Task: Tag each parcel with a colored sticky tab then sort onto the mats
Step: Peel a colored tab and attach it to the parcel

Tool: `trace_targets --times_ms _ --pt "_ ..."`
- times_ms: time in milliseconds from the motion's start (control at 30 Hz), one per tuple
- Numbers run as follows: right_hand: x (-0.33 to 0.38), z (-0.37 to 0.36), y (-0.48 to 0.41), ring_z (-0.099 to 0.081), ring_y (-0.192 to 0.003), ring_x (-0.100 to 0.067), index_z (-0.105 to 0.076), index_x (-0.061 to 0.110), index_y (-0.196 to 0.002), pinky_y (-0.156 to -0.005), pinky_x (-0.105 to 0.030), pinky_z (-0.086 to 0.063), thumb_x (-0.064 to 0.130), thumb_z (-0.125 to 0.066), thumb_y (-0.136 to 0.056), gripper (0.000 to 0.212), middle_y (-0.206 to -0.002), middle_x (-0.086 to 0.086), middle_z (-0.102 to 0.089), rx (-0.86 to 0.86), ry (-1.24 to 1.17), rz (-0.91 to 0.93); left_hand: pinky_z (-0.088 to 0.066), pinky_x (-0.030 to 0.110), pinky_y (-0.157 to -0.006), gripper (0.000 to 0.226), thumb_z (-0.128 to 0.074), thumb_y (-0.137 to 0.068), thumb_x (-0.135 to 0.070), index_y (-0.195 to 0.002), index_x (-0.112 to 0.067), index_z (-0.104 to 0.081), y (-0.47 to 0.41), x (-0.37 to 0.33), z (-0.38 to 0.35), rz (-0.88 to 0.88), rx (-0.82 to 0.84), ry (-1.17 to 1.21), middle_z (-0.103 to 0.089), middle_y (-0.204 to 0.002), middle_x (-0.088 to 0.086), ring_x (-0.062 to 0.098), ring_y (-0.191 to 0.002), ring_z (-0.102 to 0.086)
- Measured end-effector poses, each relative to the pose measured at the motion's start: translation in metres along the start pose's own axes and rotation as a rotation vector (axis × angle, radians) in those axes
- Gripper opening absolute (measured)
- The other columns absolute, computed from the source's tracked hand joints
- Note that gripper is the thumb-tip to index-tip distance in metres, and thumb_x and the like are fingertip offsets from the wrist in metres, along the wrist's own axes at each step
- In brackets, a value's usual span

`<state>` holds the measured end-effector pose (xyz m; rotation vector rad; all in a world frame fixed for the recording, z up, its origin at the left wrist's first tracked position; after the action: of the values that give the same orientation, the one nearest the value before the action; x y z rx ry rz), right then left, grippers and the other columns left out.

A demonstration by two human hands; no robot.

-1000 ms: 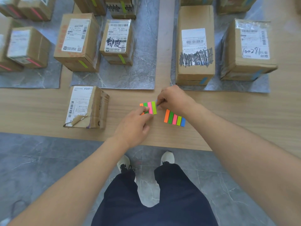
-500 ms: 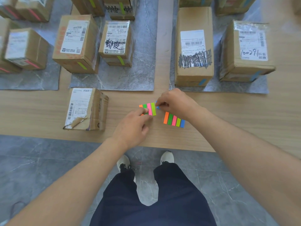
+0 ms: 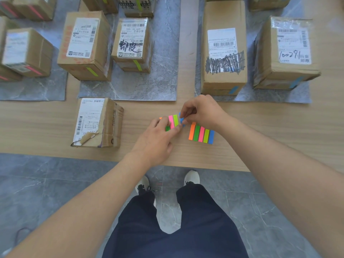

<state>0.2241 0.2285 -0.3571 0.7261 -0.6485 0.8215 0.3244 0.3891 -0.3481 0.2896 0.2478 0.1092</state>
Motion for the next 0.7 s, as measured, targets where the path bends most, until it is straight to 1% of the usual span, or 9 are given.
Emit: trace_targets --times_ms 100,167,200,267,333,400,533,633,700 --pt "-0.003 -0.003 -0.001 -0.061 -0.067 0.009 -0.078 0.021 -0.095 -0.066 -0.004 -0.042 0.008 -0.083 -0.080 0.020 -0.075 0.014 -0.068 -0.022 0.014 -0.019 -0.055 0.047 -0.085 0.068 -0.052 -0.081 -0.021 -0.147 -0.031 -0.043 0.001 0.000 -0.002 0.006 -0.011 -0.005 -0.045 -0.124 0.009 0.030 -0.113 -0.041" --pt "-0.004 -0.005 0.000 -0.059 -0.071 0.007 -0.077 0.019 -0.102 -0.066 -0.002 -0.039 0.009 -0.078 -0.086 0.019 -0.079 0.012 -0.067 -0.048 0.020 -0.023 -0.055 0.047 -0.085 0.068 -0.053 -0.081 -0.021 -0.147 -0.031 -0.043 0.001 -0.001 -0.001 0.011 -0.019 -0.003 -0.045 -0.125 0.009 0.030 -0.115 -0.041" --pt "-0.003 -0.005 0.000 -0.059 -0.072 0.004 -0.076 0.018 -0.106 -0.068 -0.004 -0.041 0.009 -0.075 -0.088 0.020 -0.081 0.011 -0.066 -0.062 0.025 -0.020 -0.055 0.046 -0.086 0.068 -0.053 -0.081 -0.021 -0.148 -0.031 -0.043 0.001 -0.001 -0.001 0.015 -0.016 -0.001 -0.045 -0.125 0.009 0.030 -0.116 -0.041" --pt "-0.003 -0.007 0.002 -0.058 -0.074 -0.005 -0.074 0.017 -0.111 -0.074 -0.015 -0.046 0.007 -0.069 -0.091 0.023 -0.084 0.007 -0.066 -0.113 0.031 -0.017 -0.055 0.045 -0.086 0.067 -0.053 -0.082 -0.022 -0.148 -0.030 -0.043 0.001 -0.003 -0.001 0.026 -0.009 0.004 -0.045 -0.127 0.009 0.030 -0.119 -0.040" --pt "-0.002 -0.007 0.004 -0.057 -0.077 -0.010 -0.072 0.016 -0.113 -0.079 -0.024 -0.049 0.003 -0.064 -0.092 0.025 -0.086 0.005 -0.064 -0.224 0.028 -0.003 -0.055 0.043 -0.085 0.066 -0.053 -0.084 -0.023 -0.148 -0.030 -0.042 0.001 -0.005 -0.001 0.036 -0.005 -0.005 -0.044 -0.129 0.008 0.030 -0.122 -0.039" --pt "0.000 -0.005 0.007 -0.057 -0.075 -0.011 -0.071 0.014 -0.110 -0.077 -0.024 -0.050 0.001 -0.063 -0.090 0.025 -0.086 0.004 -0.063 -0.391 -0.015 0.025 -0.054 0.042 -0.085 0.066 -0.054 -0.084 -0.023 -0.149 -0.030 -0.042 0.000 -0.006 0.000 0.043 -0.005 -0.011 -0.043 -0.130 0.008 0.030 -0.124 -0.038" --pt "0.008 0.002 0.018 -0.061 -0.070 -0.012 -0.071 0.009 -0.102 -0.070 -0.014 -0.048 -0.002 -0.066 -0.085 0.021 -0.085 -0.003 -0.066 -0.671 -0.188 0.048 -0.052 0.043 -0.092 0.067 -0.052 -0.086 -0.026 -0.151 -0.030 -0.039 0.001 -0.008 -0.001 0.040 0.004 -0.027 -0.042 -0.133 0.010 0.031 -0.124 -0.037" --pt "0.016 0.003 0.025 -0.064 -0.069 -0.012 -0.071 0.010 -0.100 -0.070 -0.019 -0.054 -0.001 -0.069 -0.083 0.020 -0.083 -0.003 -0.068 -0.701 -0.283 0.054 -0.047 0.040 -0.093 0.064 -0.051 -0.089 -0.026 -0.151 -0.030 -0.039 -0.001 -0.008 0.003 0.048 0.044 -0.025 -0.041 -0.133 0.008 0.030 -0.123 -0.039" --pt "0.021 0.003 0.029 -0.066 -0.068 -0.014 -0.070 0.012 -0.098 -0.070 -0.024 -0.057 -0.001 -0.070 -0.083 0.020 -0.082 -0.001 -0.069 -0.687 -0.316 0.060 -0.048 0.039 -0.092 0.056 -0.052 -0.091 -0.024 -0.147 -0.027 -0.047 -0.005 -0.006 0.011 0.078 0.014 0.091 -0.048 -0.125 0.008 0.030 -0.115 -0.047"
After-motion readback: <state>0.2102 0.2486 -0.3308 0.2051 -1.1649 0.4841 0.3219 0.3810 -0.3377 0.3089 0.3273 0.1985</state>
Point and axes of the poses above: each hand's wrist, its own y-axis away from the middle knuckle, its own z-axis out of the back of the hand, x = y × z, the point moved 4 cm from there along -y, towards the middle knuckle
